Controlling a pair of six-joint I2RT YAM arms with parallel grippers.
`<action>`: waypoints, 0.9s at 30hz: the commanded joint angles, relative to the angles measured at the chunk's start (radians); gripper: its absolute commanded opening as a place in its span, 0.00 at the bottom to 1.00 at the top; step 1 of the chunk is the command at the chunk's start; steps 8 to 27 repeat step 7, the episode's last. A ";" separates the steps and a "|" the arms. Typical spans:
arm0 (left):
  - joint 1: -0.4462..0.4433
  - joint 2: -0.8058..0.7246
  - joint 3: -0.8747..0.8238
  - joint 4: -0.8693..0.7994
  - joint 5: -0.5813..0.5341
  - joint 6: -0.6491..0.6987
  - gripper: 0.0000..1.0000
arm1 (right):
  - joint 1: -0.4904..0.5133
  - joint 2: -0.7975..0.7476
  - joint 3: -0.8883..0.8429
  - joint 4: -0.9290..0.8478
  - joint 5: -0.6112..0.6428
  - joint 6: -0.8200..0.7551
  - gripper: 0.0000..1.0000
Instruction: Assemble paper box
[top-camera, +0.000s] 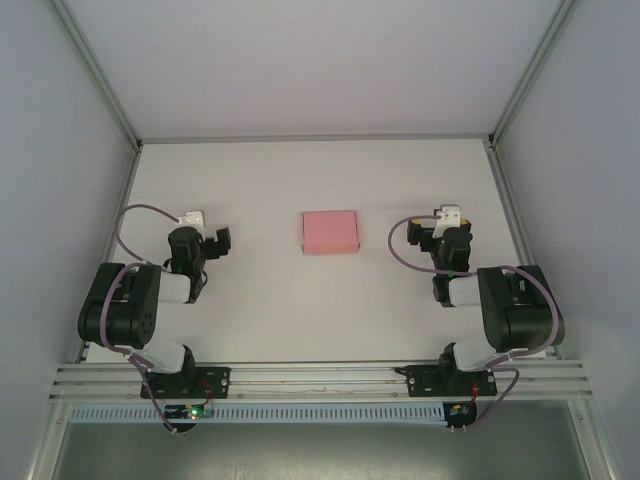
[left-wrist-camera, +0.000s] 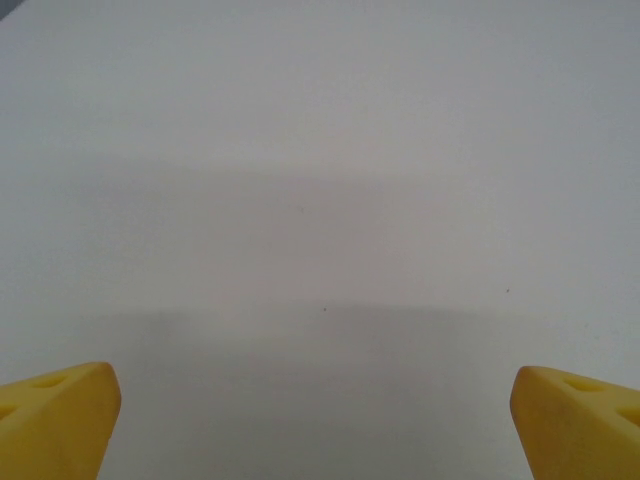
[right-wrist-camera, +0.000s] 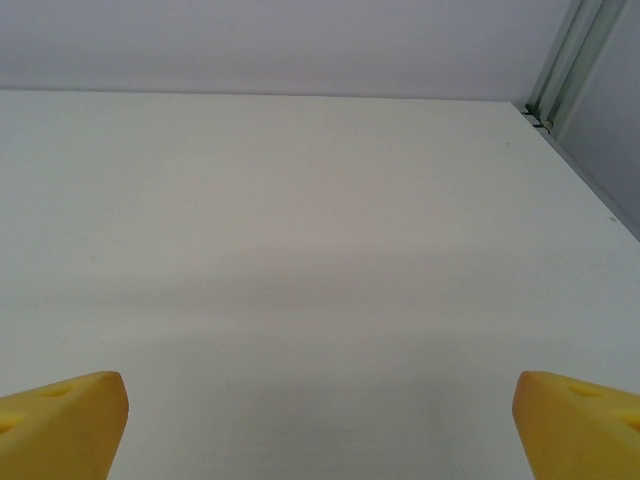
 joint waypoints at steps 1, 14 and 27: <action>0.003 -0.005 0.012 0.077 -0.019 0.014 1.00 | -0.007 -0.009 0.015 0.032 -0.018 0.017 0.98; 0.004 -0.007 0.014 0.071 -0.020 0.014 1.00 | -0.006 -0.010 0.014 0.033 -0.013 0.014 0.98; 0.004 -0.007 0.014 0.071 -0.020 0.014 1.00 | -0.006 -0.010 0.014 0.033 -0.013 0.014 0.98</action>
